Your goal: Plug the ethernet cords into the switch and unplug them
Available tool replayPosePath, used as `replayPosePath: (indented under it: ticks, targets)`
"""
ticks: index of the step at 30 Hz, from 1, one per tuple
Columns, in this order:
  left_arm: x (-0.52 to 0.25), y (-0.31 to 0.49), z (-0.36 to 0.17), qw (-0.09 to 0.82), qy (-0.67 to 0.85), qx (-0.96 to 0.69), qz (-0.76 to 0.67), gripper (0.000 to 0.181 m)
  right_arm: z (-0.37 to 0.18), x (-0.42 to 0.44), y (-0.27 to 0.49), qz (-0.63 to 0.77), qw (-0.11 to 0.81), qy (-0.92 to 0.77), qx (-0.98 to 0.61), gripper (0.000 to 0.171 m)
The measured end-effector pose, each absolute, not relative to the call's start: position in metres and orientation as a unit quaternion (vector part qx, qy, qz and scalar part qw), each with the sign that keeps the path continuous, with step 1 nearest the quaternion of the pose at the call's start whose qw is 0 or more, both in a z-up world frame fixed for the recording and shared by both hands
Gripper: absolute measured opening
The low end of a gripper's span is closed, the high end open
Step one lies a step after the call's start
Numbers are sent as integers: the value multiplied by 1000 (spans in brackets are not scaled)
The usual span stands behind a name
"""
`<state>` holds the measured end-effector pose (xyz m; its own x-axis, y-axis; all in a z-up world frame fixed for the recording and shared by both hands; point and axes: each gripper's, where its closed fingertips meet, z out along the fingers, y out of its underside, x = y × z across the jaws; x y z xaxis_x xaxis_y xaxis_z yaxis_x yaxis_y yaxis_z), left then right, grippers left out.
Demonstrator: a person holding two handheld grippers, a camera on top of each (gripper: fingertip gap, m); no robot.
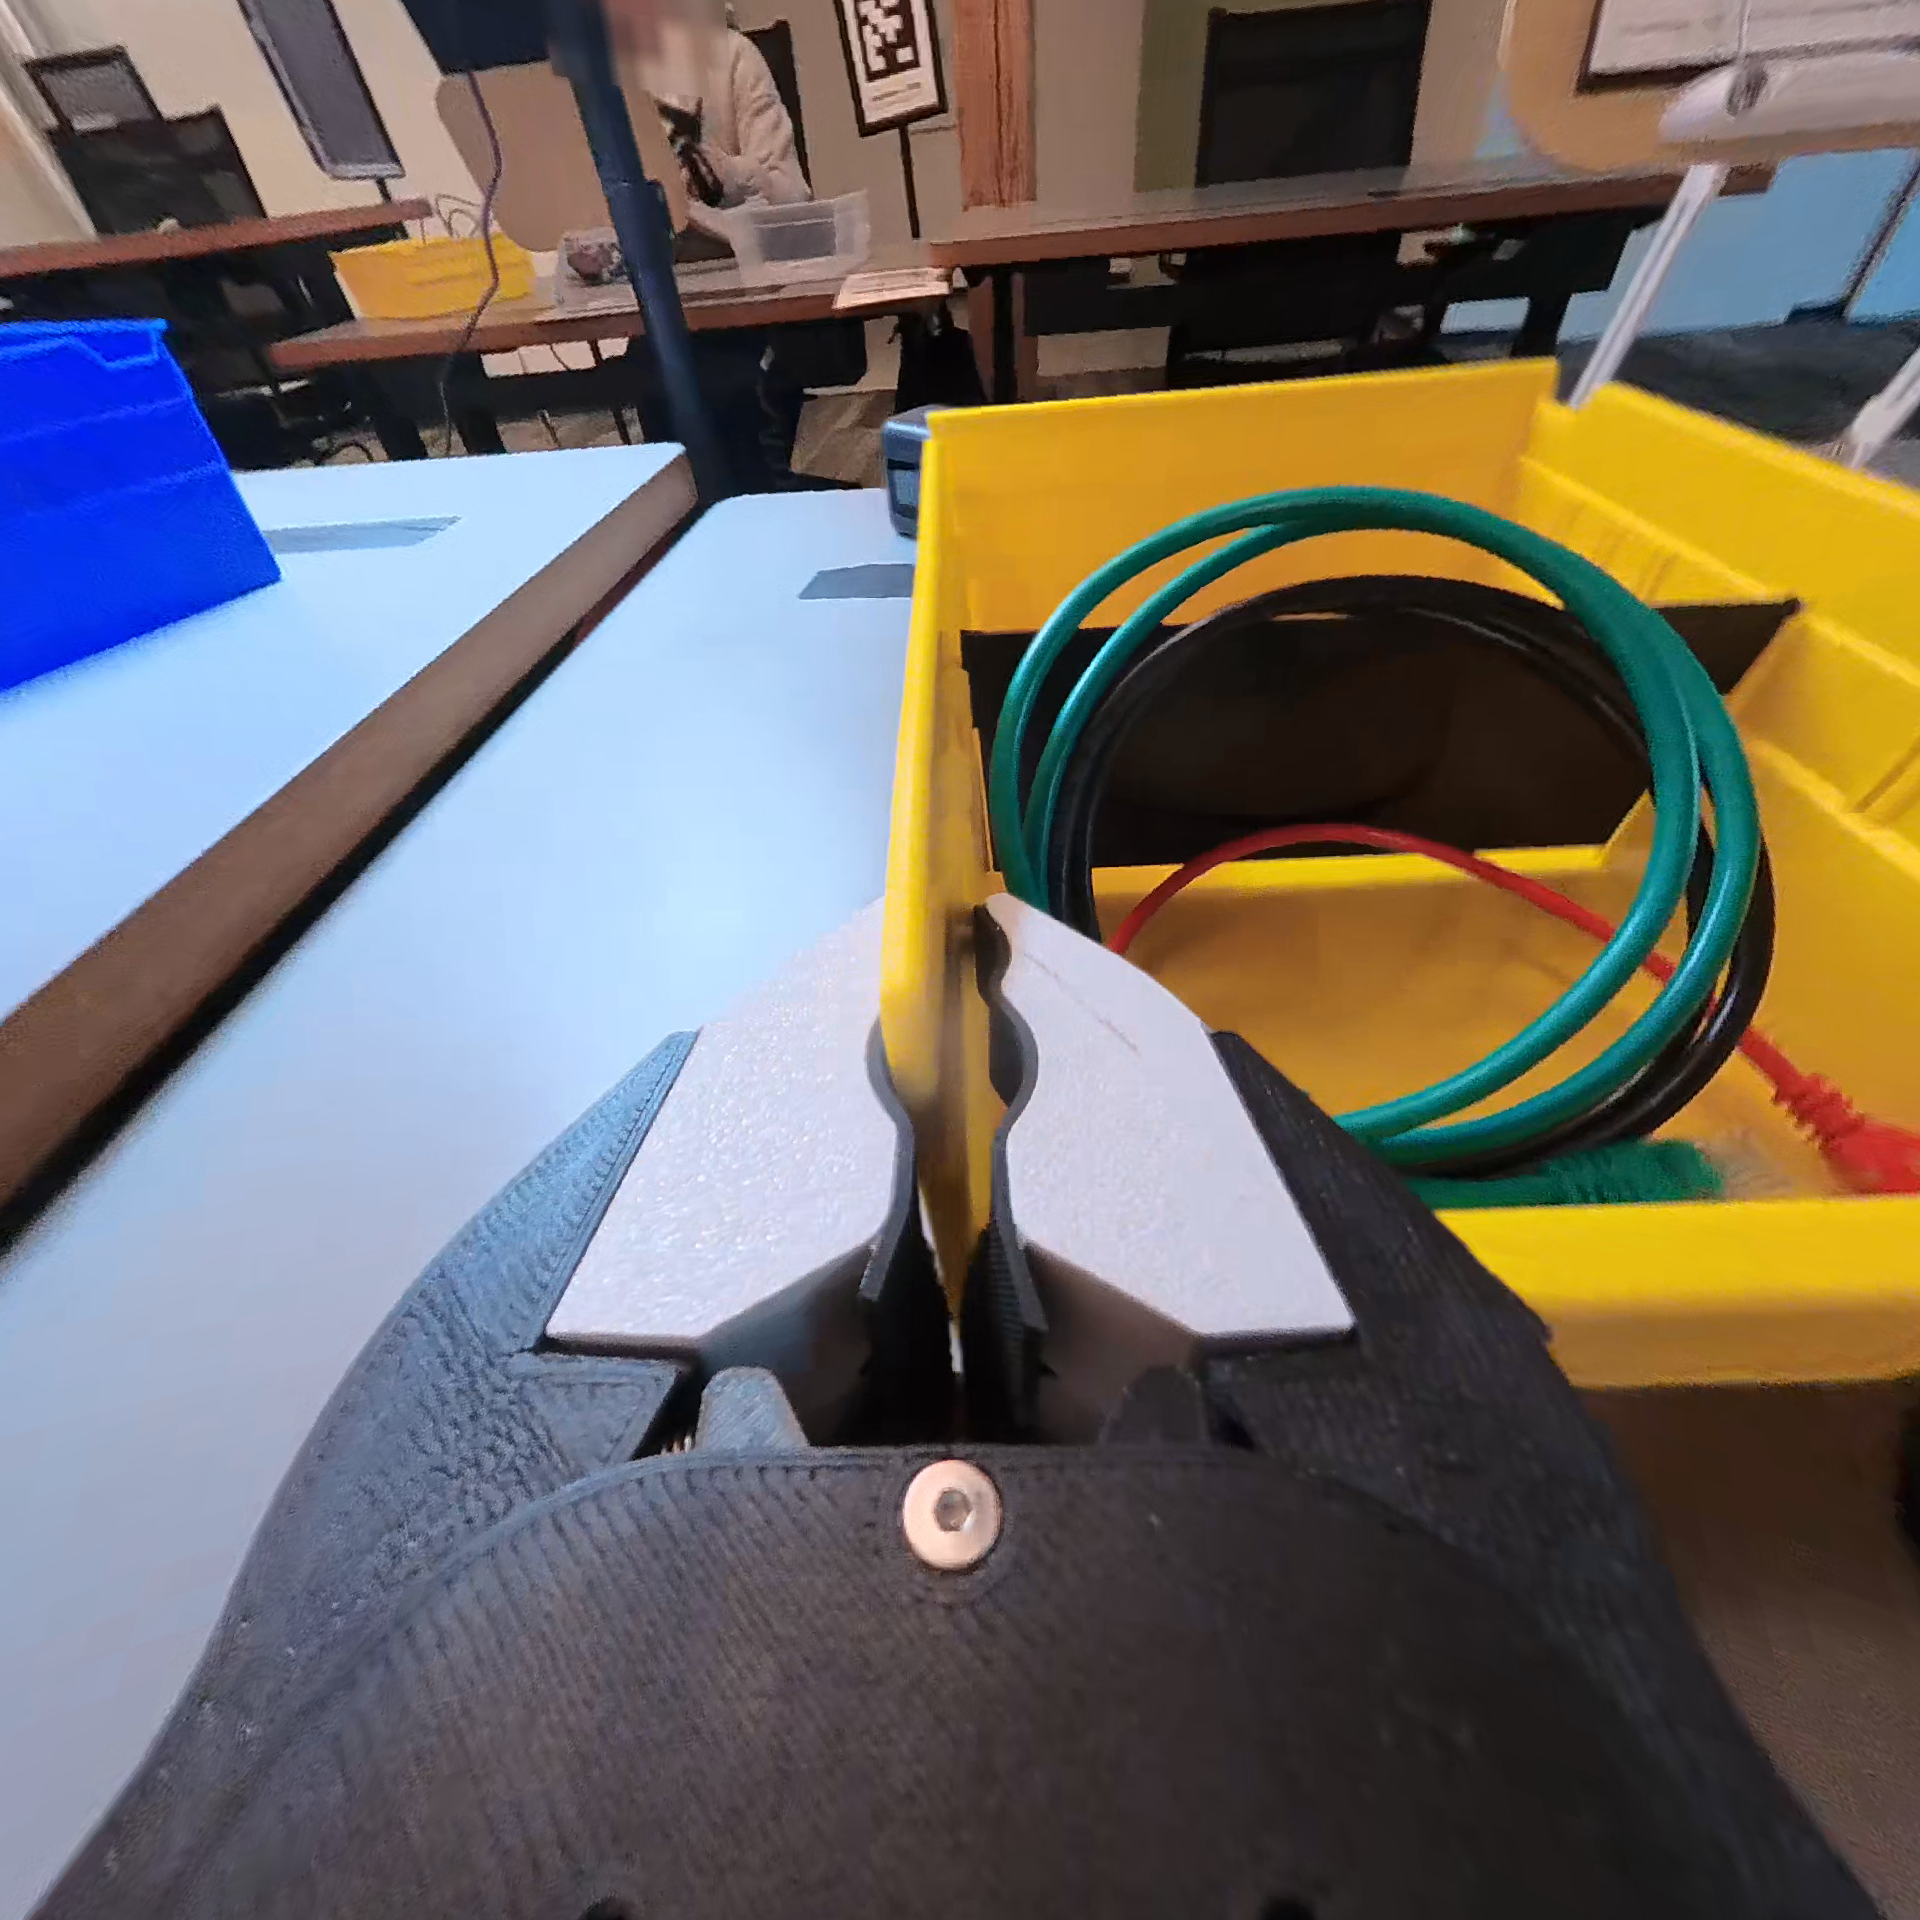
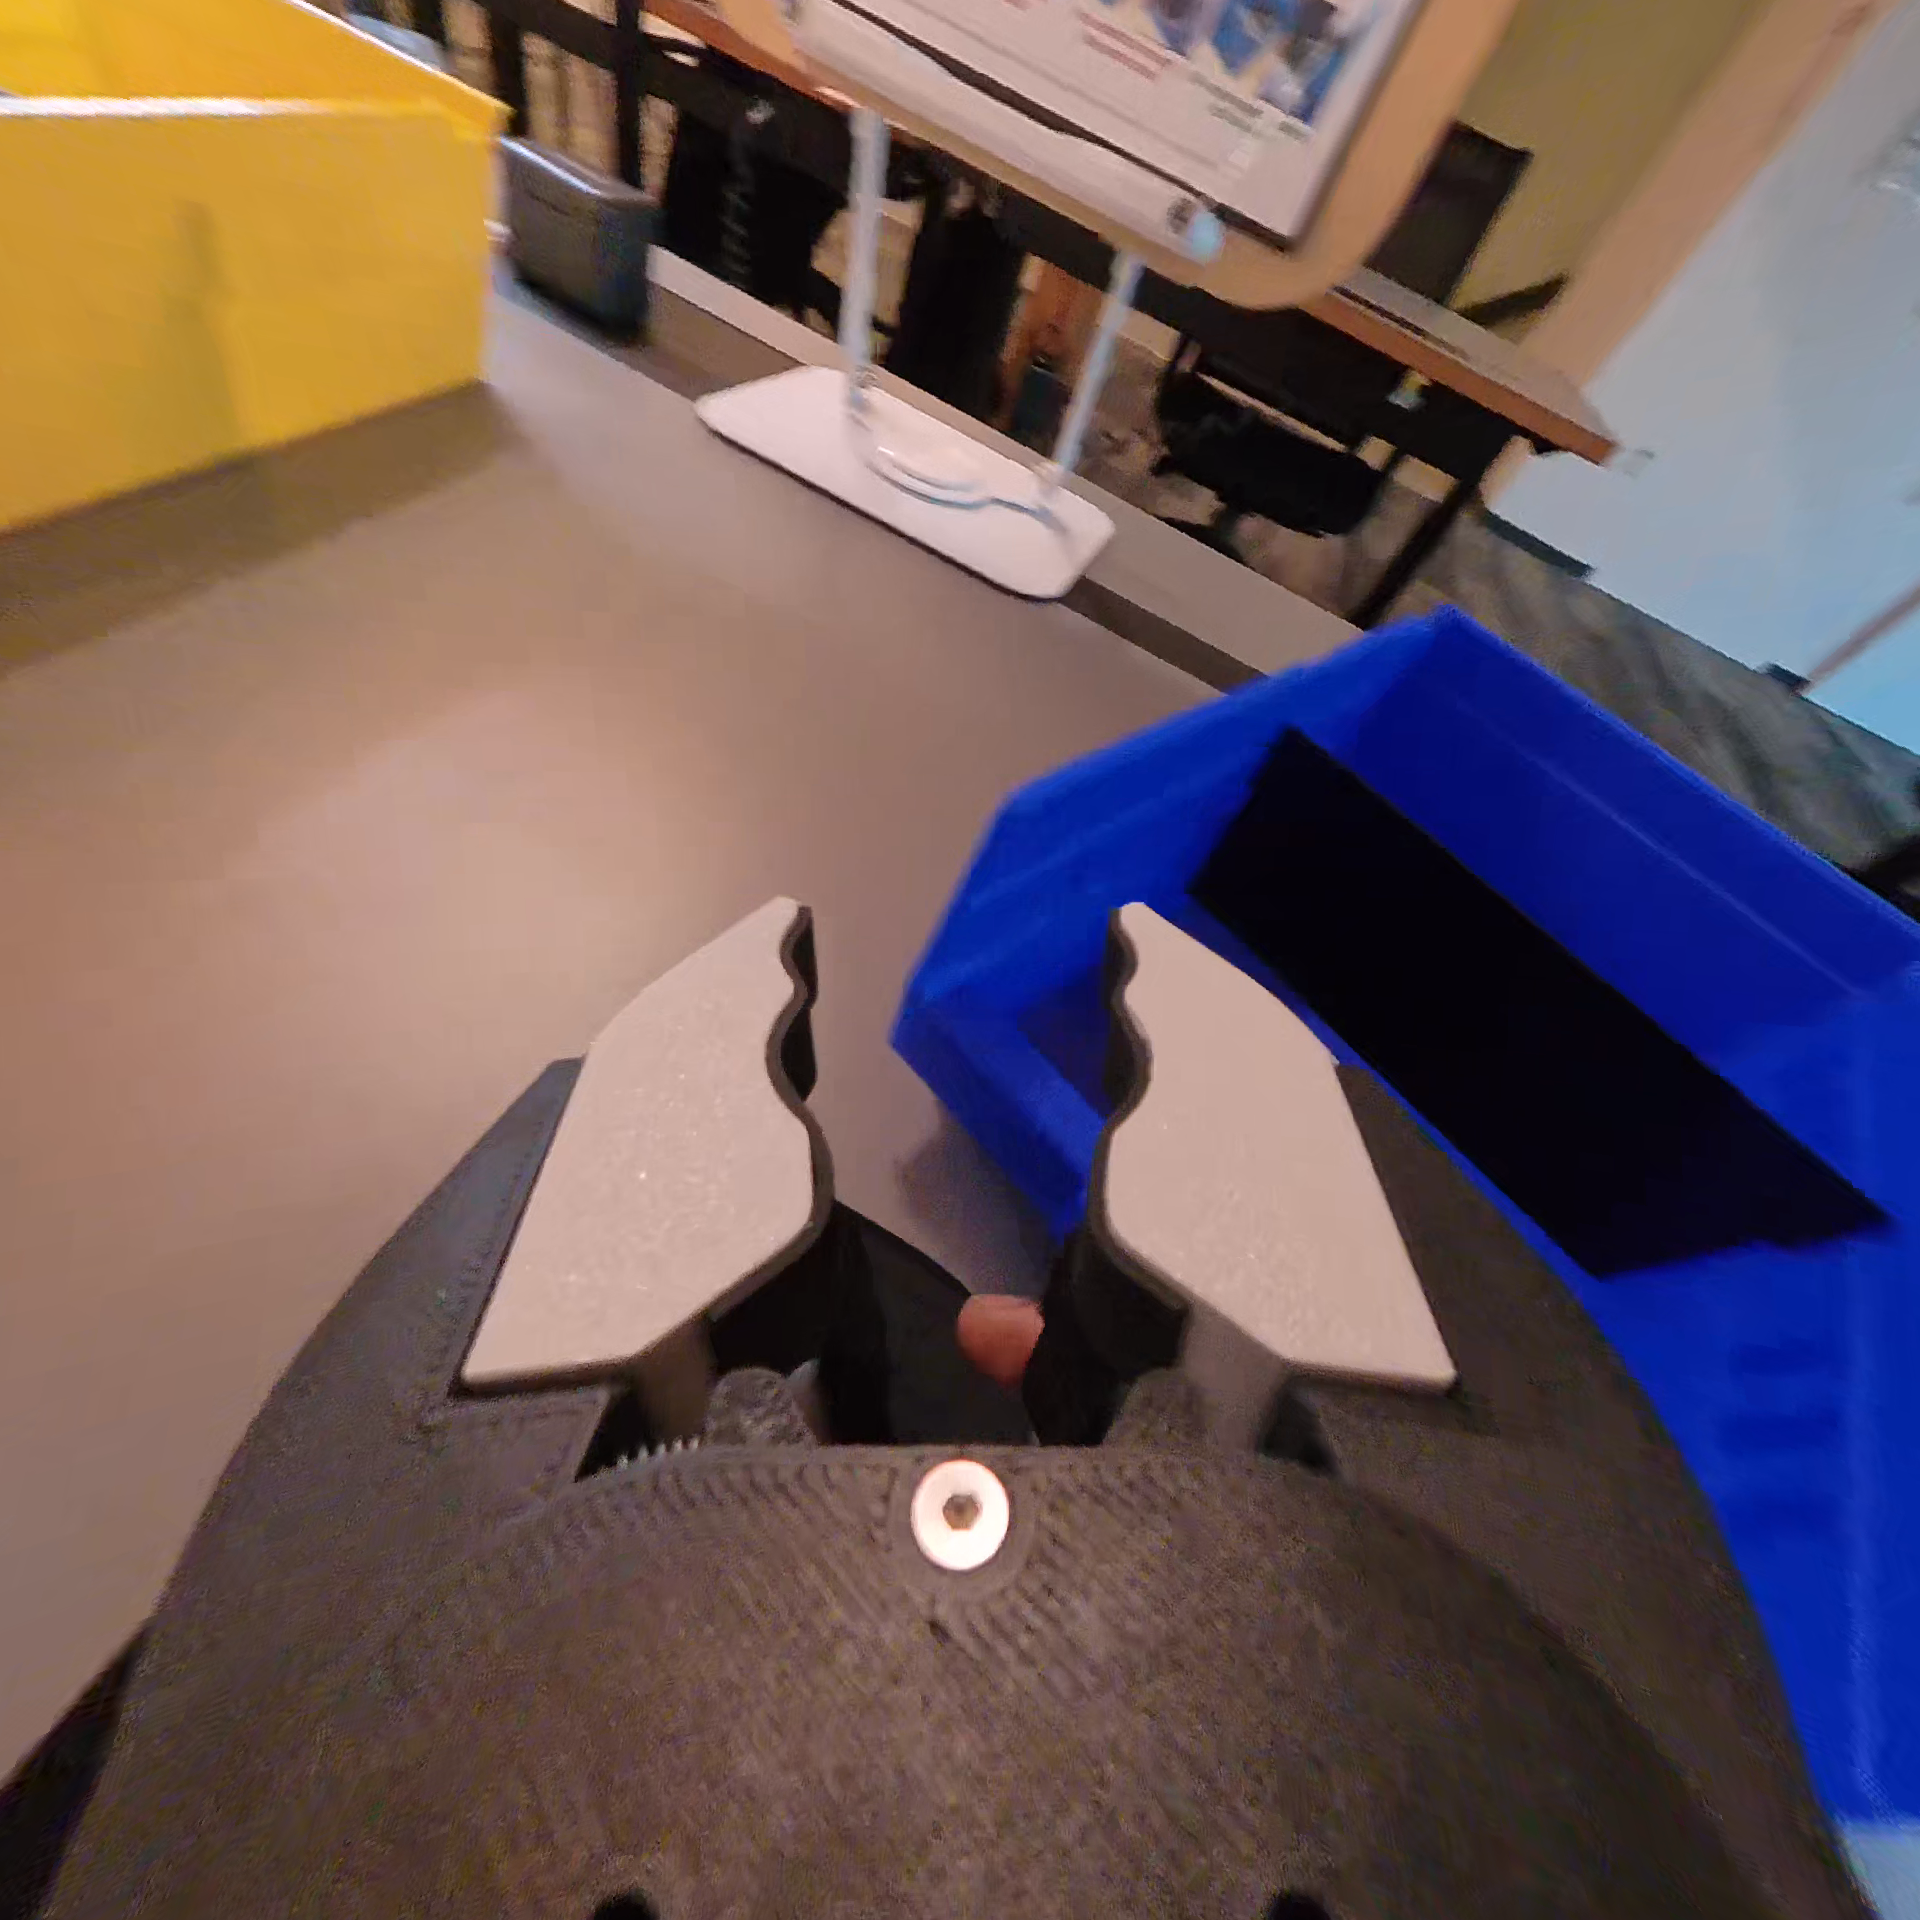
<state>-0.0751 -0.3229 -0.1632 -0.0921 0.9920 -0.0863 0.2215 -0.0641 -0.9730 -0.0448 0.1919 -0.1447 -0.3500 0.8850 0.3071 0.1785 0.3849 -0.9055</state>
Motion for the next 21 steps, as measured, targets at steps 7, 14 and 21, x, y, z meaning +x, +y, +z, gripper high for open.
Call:
replayPosePath:
  ticks: [7,14,21]
  targets:
    - [-61,-351,-163,391,-538,-561,493,10,-180,-44,224,306,437,-746,-398,67]
    - [-23,-270,-77,515,-308,-619,507,64,-193,-55,208,287,416,-782,-365,60]
    - [-21,-188,-159,417,-189,-818,349,52,-221,-65,228,163,368,-840,-364,43]
